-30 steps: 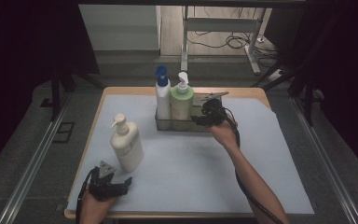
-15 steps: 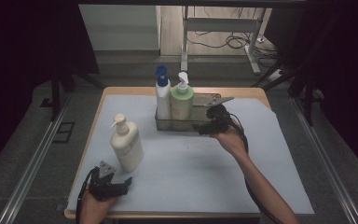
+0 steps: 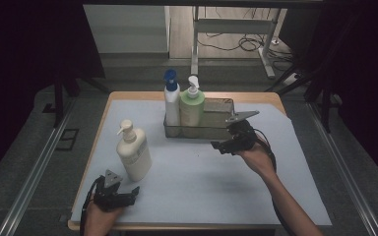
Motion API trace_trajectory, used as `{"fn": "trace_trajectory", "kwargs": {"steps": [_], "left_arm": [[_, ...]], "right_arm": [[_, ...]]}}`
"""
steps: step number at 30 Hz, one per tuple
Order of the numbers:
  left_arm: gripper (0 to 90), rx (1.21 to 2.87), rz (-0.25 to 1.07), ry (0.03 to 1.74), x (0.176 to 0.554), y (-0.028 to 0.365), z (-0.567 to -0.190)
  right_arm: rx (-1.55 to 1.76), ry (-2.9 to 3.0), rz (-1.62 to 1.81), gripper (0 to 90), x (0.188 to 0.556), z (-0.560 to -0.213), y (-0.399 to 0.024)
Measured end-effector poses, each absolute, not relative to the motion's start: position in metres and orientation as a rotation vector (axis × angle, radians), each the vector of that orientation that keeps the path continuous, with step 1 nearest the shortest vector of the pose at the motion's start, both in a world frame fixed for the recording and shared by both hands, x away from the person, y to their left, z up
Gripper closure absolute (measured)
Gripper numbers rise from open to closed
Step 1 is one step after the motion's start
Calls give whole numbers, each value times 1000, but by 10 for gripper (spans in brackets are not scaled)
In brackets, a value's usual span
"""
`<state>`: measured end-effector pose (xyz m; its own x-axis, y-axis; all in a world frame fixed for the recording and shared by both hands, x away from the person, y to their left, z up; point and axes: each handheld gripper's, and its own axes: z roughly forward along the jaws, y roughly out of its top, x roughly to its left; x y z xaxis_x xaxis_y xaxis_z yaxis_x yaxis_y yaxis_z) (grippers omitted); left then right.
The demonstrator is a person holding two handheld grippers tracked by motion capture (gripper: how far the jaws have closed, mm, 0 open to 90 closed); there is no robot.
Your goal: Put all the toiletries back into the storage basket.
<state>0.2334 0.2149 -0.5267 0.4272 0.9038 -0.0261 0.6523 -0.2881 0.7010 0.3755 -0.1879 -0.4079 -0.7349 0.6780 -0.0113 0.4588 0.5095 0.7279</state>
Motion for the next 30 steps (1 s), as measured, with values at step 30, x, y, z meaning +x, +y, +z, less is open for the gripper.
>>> {"fn": "trace_trajectory", "kwargs": {"steps": [30], "left_arm": [[121, 2046, 505, 1309, 233, 215, -526]], "right_arm": [[1029, 2409, 1053, 1, 314, -441, -248]]}}
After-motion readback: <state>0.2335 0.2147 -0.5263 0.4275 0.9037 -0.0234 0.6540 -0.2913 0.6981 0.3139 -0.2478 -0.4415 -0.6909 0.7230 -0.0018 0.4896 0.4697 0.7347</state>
